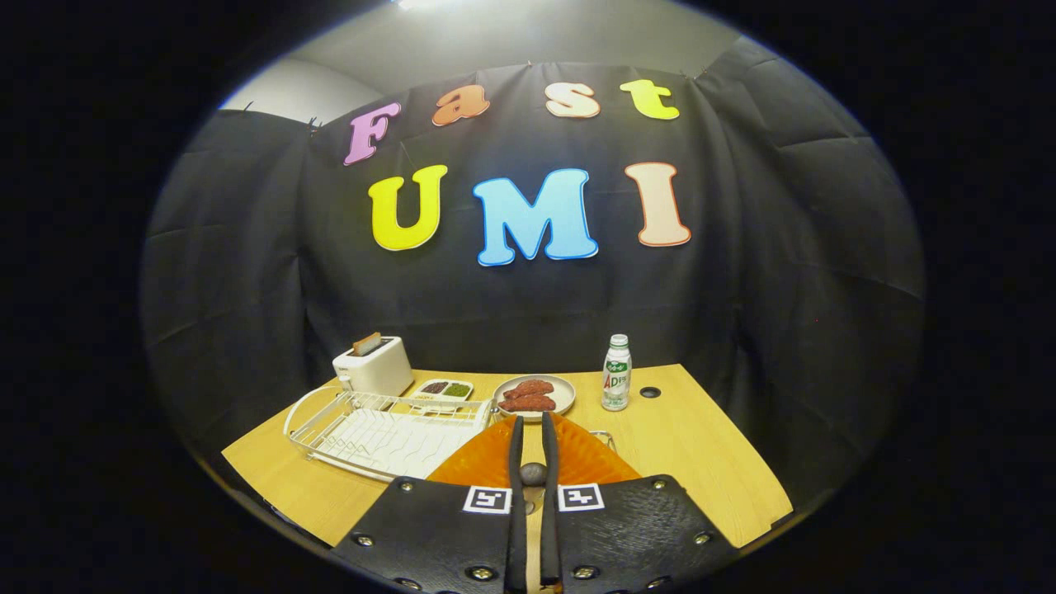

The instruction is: Take the plate from the dish rack, then take the spoon from the basket and place it into the plate.

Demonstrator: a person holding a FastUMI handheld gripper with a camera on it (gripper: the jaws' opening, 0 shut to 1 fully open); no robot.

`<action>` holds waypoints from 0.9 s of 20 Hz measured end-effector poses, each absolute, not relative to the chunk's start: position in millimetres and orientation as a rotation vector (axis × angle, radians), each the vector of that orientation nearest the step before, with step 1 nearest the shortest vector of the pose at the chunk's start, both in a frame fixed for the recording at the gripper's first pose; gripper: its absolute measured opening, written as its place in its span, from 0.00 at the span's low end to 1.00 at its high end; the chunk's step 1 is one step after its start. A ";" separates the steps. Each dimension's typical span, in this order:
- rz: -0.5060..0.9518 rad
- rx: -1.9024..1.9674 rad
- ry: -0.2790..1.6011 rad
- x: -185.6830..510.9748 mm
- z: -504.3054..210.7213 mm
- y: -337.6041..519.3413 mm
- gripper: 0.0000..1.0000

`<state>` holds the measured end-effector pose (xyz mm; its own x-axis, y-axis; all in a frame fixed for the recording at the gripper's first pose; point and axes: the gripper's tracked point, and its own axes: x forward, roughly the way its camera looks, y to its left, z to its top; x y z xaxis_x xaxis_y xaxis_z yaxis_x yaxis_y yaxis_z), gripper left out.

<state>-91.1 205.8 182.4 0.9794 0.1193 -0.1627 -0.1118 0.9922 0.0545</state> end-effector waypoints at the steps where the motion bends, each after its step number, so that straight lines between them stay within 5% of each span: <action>1: 0.119 0.046 0.175 -93.3 178.6 211.4 0.06; 18: 0.298 -0.009 0.349 -100.1 102.6 327.3 0.06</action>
<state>-100.1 327.3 102.6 0.8965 0.2862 -0.3383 -0.2893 0.9563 0.0423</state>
